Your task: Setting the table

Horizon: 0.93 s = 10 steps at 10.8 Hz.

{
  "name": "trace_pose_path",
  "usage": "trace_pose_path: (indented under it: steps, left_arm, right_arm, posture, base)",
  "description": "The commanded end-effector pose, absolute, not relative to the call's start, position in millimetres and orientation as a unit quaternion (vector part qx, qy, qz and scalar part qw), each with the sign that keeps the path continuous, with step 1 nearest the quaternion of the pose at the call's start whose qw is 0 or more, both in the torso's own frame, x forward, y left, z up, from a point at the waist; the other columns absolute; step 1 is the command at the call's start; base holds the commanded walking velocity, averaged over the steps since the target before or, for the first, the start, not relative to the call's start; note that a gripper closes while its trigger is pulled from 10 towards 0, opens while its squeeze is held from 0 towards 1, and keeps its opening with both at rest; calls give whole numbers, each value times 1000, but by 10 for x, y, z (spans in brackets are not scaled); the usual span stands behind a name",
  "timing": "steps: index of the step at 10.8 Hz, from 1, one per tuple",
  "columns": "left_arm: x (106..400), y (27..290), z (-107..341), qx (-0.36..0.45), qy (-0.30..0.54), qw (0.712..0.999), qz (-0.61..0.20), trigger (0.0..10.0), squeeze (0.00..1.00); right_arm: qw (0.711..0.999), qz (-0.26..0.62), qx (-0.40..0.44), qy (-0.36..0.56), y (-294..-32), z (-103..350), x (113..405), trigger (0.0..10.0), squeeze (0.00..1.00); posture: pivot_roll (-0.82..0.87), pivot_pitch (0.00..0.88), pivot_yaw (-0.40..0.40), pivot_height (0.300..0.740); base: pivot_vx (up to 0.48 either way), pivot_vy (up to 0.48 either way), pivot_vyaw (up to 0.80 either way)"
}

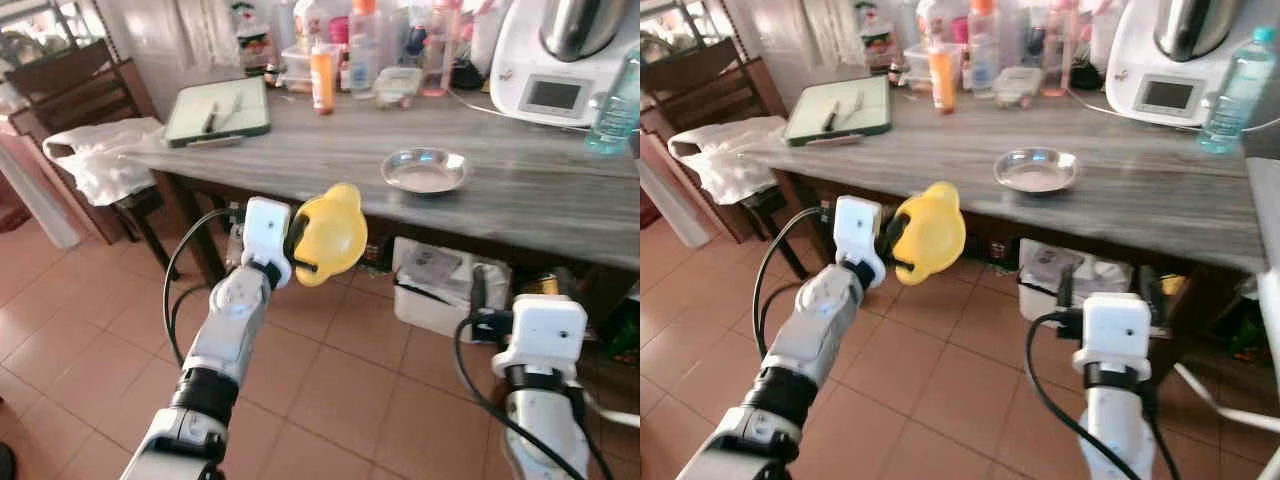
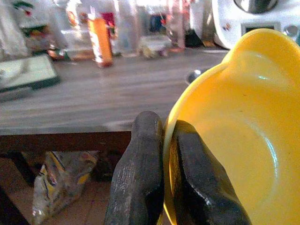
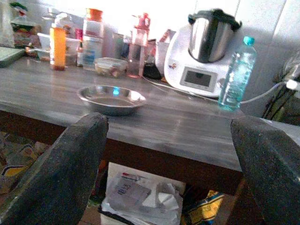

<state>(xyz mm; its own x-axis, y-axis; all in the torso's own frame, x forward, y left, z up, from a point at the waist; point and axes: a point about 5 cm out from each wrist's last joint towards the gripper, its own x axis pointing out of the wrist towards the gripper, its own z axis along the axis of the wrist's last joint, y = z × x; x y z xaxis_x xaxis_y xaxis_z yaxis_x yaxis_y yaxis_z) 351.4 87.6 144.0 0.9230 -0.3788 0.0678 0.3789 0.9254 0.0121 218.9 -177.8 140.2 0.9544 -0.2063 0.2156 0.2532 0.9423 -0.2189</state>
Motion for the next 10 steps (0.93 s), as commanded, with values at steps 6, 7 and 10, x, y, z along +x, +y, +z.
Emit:
trace_pose_path:
  steps: [6, 7, 10]
  left_arm:
    - [3470, 883, 1420, -7, -45, 978, -201, 10000, 0]
    - [3469, 879, 1420, -9, -45, 978, -202, 10000, 0]
    - [3465, 876, 1482, -17, -66, 977, -201, 10000, 0]
  right_arm:
    - [980, -115, -128, -102, -1796, 1461, 2184, 10000, 0]
    - [980, -115, -128, -103, -1795, 1463, 2184, 10000, 0]
    - [979, -111, -134, -105, -1785, 1476, 2184, 10000, 0]
  posture:
    - [18, 33, 74, 740]
    - [17, 33, 73, 740]
    - [12, 37, 71, 740]
  base:
    - [0, 40, -605]
    - [0, 0, -463]
    - [0, 0, 0]
